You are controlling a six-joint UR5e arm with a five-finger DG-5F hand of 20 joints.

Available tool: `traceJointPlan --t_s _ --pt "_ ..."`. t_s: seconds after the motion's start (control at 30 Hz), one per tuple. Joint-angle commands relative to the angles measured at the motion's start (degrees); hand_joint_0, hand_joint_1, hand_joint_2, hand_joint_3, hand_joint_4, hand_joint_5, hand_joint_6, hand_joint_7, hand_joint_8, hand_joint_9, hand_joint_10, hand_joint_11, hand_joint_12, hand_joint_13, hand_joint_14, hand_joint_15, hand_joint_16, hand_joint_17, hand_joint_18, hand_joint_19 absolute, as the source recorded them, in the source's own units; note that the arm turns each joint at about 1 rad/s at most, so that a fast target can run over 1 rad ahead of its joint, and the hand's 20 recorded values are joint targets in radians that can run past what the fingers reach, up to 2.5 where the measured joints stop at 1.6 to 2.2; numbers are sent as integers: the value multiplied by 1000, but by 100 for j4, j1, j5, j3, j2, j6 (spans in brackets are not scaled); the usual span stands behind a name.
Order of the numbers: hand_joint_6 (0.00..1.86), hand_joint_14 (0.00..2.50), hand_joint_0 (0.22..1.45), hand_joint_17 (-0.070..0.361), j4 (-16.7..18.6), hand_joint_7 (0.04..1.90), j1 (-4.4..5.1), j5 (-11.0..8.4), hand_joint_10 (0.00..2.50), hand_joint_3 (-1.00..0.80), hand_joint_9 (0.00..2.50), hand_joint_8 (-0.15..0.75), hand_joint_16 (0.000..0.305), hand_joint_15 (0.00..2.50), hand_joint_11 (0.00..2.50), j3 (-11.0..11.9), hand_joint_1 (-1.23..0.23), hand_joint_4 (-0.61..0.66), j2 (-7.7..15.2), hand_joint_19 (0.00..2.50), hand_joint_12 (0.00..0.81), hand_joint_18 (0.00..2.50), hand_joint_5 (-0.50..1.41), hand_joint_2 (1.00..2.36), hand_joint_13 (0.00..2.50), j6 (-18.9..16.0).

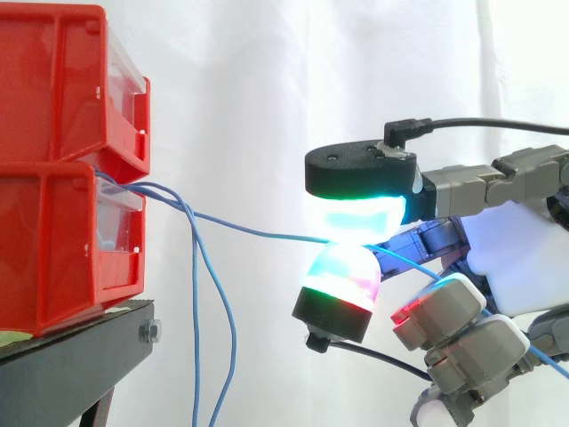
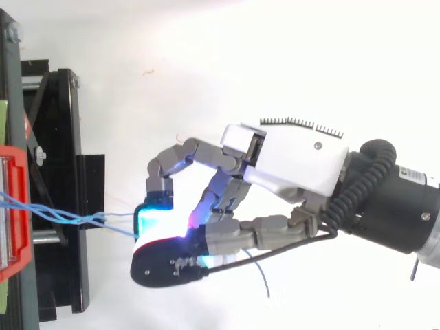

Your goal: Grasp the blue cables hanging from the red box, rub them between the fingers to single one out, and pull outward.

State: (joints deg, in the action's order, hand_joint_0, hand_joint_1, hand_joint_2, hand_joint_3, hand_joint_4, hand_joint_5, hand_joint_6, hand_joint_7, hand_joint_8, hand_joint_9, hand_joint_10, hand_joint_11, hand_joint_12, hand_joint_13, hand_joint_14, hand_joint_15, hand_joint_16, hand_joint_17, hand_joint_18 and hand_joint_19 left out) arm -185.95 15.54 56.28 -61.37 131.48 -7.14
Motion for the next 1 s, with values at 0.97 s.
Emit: traceJointPlan --t_s 0.97 --pt "902 12 580 125 287 1170 1 59 8 -17 1382 326 55 1332 1360 -7 -716 48 0 649 366 810 -121 1023 1404 29"
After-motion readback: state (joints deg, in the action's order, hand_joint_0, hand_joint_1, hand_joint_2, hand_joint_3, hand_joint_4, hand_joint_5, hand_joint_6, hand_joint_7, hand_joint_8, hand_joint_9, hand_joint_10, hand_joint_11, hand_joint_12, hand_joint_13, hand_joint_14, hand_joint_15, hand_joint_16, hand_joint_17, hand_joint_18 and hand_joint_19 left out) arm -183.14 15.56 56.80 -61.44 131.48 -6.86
